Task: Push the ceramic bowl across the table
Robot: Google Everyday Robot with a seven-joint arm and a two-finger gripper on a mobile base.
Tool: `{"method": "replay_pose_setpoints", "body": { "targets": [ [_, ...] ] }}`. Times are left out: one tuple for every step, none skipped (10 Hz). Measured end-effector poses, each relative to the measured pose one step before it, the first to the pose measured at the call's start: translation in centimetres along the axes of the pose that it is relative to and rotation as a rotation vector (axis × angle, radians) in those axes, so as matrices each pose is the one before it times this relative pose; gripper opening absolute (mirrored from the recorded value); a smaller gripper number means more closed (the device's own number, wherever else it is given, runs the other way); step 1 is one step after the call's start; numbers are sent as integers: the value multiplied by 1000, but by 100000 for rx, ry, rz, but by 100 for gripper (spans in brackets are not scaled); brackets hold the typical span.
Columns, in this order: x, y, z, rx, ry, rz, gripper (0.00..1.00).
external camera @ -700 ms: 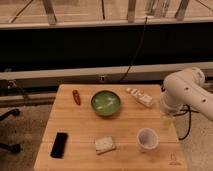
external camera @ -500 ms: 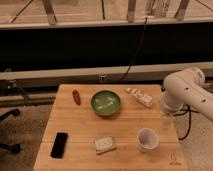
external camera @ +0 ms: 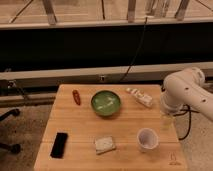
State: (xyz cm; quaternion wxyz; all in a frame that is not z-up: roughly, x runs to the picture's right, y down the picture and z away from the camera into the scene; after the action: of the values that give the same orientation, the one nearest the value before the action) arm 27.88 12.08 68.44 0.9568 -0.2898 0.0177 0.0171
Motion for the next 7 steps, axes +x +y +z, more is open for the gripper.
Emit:
{"method": "replay_pose_setpoints", "body": {
  "targets": [
    [-1, -2, -4, 4, 3, -2, 80],
    [1, 2, 3, -6, -1, 3, 80],
    [-3, -3, -3, 10, -4, 1, 80],
    [8, -1, -1, 1, 5, 13, 80],
    [-2, -14, -18, 37, -1, 6, 80],
    [28, -48, -140, 232, 169, -11, 80],
    [16, -13, -8, 40, 34, -2, 80]
  ]
}}
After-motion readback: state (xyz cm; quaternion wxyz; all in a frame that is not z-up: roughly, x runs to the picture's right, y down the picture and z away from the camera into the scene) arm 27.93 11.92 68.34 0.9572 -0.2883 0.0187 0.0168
